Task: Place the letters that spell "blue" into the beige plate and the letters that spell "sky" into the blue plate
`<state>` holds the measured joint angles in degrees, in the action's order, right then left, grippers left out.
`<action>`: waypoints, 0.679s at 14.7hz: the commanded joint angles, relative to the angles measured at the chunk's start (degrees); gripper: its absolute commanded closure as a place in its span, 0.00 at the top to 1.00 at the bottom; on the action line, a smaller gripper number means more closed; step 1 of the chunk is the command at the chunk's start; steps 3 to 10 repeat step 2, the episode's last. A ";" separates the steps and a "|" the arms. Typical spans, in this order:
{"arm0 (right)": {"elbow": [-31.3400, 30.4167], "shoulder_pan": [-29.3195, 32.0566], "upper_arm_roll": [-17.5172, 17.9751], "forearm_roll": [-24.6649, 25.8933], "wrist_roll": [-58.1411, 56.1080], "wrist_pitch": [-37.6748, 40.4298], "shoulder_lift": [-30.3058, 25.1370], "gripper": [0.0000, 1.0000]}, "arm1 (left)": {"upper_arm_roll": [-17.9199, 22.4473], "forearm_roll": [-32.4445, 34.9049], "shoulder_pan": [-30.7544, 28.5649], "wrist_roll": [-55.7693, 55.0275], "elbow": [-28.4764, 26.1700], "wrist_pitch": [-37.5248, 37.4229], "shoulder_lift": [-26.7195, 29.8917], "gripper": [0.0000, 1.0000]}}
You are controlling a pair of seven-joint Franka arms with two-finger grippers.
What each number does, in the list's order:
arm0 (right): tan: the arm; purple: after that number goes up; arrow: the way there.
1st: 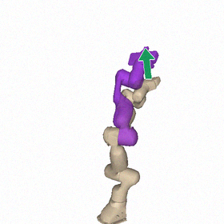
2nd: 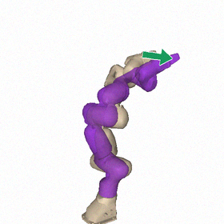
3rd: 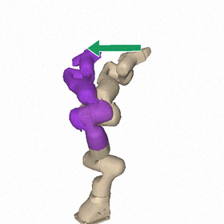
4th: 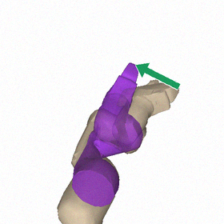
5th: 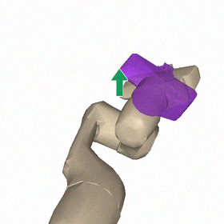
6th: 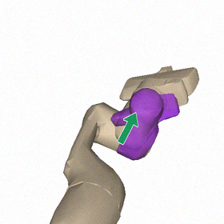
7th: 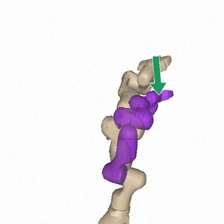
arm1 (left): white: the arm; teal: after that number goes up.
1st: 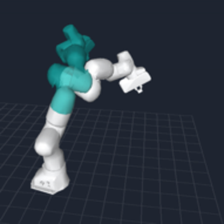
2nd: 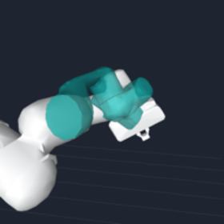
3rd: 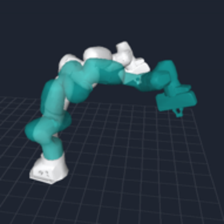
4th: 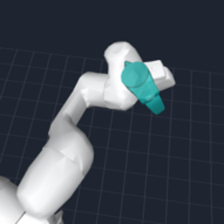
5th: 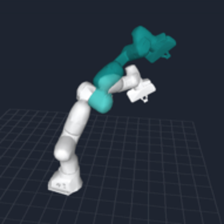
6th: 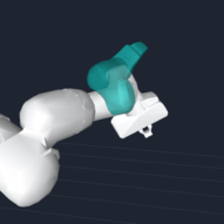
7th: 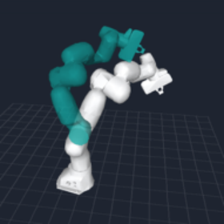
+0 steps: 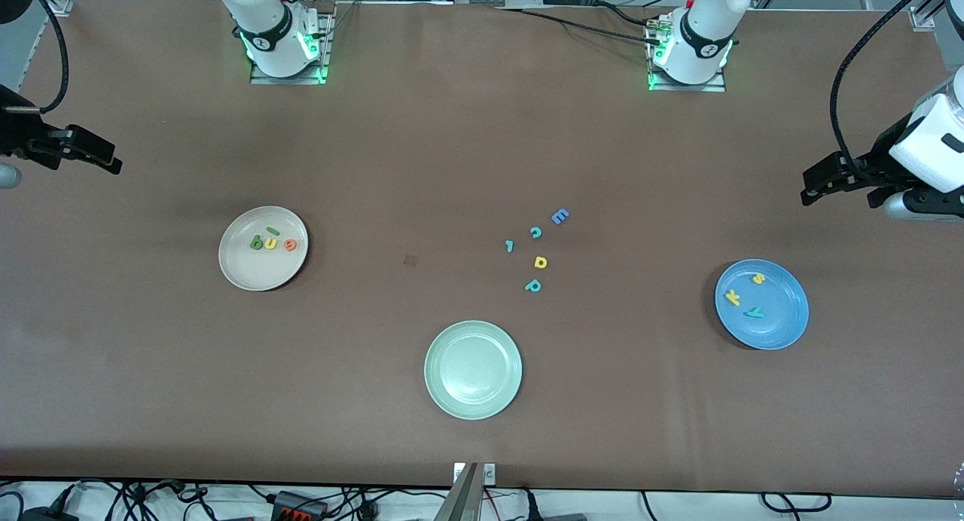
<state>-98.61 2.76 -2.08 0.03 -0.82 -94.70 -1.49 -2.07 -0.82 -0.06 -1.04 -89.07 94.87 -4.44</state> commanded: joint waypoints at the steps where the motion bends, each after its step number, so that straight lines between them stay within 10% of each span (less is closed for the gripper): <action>1: -0.79 0.57 0.06 1.71 -1.01 -1.18 -0.80 1.00 | -0.30 1.35 0.06 -0.63 1.62 -1.70 -0.66 1.00; 10: -0.79 0.58 0.05 1.72 -1.02 -1.19 -0.79 1.00 | -0.30 1.35 0.06 -0.63 1.62 -1.71 -0.66 1.00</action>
